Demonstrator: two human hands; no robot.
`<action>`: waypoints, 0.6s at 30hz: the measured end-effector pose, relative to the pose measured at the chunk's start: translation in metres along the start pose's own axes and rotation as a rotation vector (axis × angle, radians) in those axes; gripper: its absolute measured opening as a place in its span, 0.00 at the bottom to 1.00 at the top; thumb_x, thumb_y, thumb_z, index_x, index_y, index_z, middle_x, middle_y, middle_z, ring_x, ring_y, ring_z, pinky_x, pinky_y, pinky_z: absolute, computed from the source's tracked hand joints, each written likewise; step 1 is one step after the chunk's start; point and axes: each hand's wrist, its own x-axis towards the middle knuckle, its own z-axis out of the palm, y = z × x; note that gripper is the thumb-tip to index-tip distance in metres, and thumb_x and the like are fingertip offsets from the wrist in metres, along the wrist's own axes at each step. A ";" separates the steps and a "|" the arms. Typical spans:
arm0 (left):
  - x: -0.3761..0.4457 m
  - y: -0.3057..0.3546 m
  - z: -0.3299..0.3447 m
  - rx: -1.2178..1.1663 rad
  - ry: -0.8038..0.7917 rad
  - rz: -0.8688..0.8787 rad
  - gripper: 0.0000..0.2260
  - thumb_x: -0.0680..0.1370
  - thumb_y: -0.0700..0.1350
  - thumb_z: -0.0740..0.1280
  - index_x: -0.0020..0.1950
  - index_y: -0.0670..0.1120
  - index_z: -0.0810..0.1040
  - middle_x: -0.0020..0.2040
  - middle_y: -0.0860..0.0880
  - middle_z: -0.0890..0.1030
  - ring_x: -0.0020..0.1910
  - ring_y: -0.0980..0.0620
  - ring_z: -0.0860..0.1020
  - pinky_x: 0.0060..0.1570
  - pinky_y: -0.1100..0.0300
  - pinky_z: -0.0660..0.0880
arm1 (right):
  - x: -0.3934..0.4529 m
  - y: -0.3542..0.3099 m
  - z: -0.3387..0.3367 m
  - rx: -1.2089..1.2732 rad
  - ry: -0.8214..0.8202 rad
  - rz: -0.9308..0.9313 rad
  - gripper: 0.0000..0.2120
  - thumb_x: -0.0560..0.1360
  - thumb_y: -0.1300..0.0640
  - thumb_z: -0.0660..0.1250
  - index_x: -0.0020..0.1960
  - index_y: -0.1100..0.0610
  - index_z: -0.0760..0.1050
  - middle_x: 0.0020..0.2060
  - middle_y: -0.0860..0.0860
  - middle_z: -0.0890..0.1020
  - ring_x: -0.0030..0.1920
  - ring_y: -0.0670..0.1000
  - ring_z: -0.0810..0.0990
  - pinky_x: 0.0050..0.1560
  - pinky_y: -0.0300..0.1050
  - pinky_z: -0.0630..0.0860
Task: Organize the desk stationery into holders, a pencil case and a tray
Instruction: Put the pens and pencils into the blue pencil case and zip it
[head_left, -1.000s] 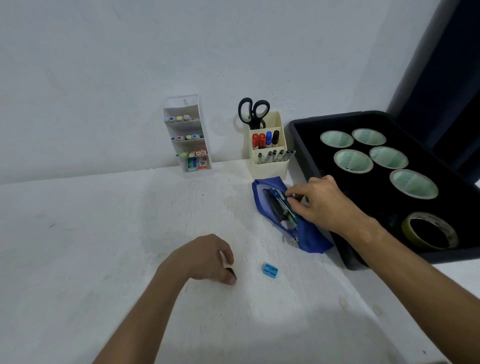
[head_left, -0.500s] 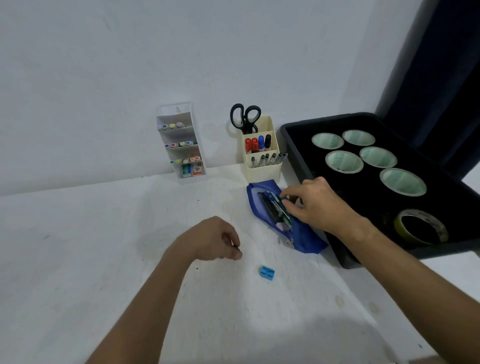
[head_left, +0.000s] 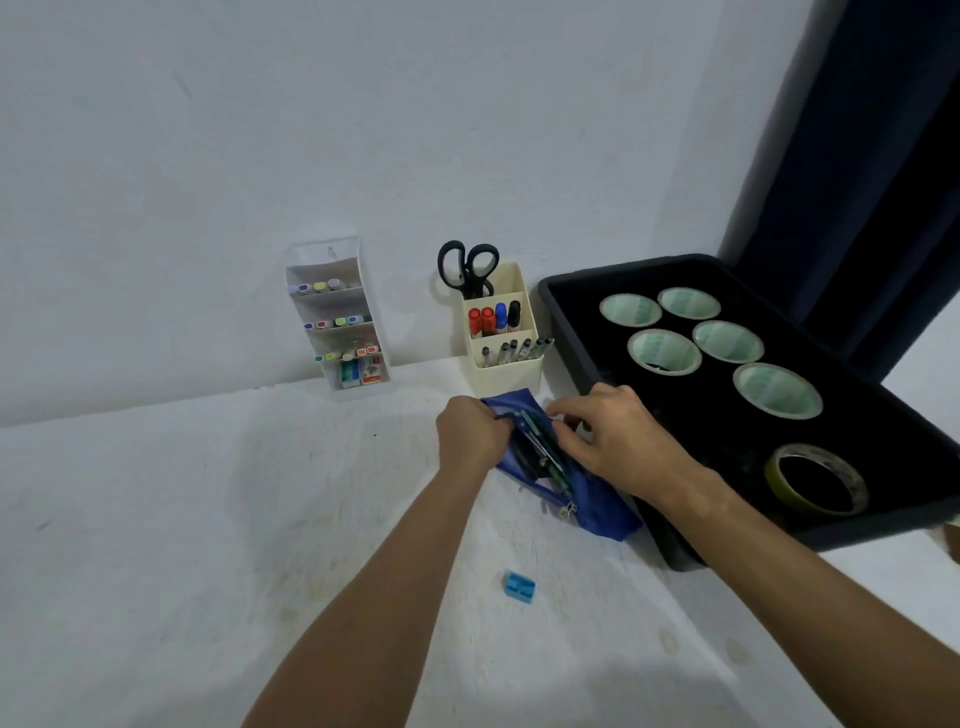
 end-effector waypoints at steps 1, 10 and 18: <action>0.000 0.000 0.003 -0.024 0.031 -0.004 0.09 0.71 0.45 0.73 0.39 0.39 0.82 0.37 0.41 0.83 0.38 0.41 0.82 0.42 0.49 0.81 | 0.000 0.001 0.001 0.000 0.000 0.004 0.11 0.77 0.53 0.63 0.56 0.51 0.80 0.39 0.49 0.82 0.43 0.49 0.73 0.52 0.47 0.70; -0.009 0.009 0.004 -0.210 0.045 0.041 0.11 0.73 0.39 0.71 0.55 0.42 0.80 0.49 0.46 0.84 0.47 0.49 0.81 0.54 0.54 0.79 | 0.000 -0.002 -0.004 0.013 0.029 0.033 0.12 0.77 0.56 0.64 0.59 0.54 0.79 0.40 0.52 0.81 0.44 0.50 0.74 0.52 0.46 0.72; -0.041 -0.007 -0.025 0.066 -0.093 0.235 0.06 0.74 0.42 0.71 0.50 0.46 0.81 0.41 0.52 0.80 0.40 0.56 0.77 0.34 0.74 0.68 | -0.001 -0.003 -0.006 0.009 0.020 0.015 0.10 0.77 0.55 0.64 0.55 0.53 0.81 0.36 0.45 0.75 0.41 0.47 0.73 0.48 0.39 0.65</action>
